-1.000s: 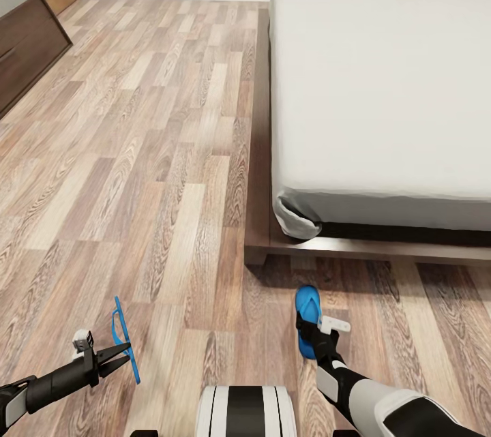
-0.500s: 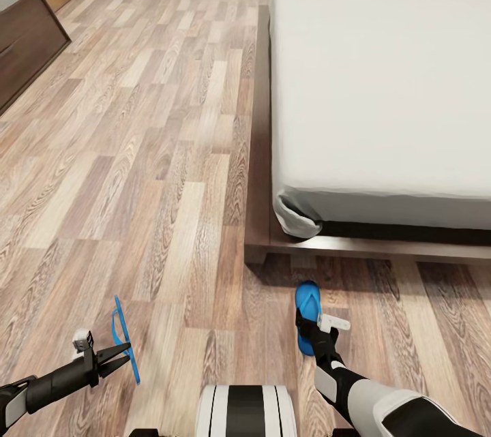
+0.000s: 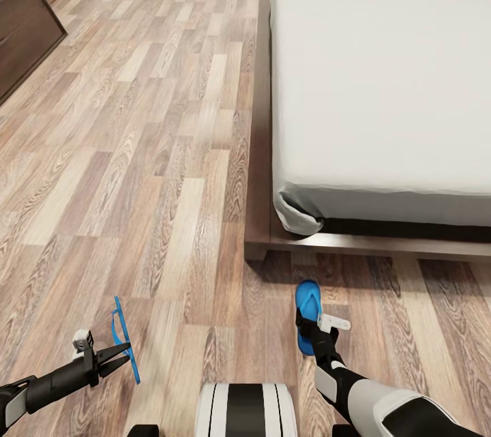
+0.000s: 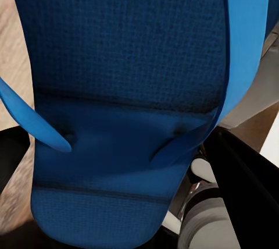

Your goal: In the bedroom, move the book from the bed onto either nightstand, and place the two sandals side by side next to the bed.

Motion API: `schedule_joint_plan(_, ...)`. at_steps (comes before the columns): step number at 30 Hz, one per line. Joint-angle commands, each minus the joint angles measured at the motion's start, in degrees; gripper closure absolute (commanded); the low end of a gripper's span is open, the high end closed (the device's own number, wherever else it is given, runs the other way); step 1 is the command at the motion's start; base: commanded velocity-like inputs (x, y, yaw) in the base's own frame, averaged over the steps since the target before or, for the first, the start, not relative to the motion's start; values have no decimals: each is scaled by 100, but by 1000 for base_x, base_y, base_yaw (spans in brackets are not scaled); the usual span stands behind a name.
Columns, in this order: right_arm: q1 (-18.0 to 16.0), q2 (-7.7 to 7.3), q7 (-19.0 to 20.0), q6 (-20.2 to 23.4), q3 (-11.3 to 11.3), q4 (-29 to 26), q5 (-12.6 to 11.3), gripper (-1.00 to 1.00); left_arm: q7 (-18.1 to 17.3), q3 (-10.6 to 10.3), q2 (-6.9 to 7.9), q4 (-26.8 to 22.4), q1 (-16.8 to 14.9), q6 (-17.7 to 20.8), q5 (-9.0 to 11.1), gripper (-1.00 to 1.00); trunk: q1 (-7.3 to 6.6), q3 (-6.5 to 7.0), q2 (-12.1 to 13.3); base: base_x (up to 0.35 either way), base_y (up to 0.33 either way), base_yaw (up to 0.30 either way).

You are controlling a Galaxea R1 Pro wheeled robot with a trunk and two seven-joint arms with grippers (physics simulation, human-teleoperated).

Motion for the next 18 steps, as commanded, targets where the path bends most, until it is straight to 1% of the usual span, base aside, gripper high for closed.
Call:
schedule_joint_plan(1,-8,4,10,-28,44,23,-50,100,-24,40,1,-1,-1,61,-46,100,-1,-3,-1,0,0,0)
schedule_joint_plan(18,-8,2,10,-14,32,23,-51,100,-19,40,-8,8,-1,66,-47,100,-1,-3,-1,0,0,0)
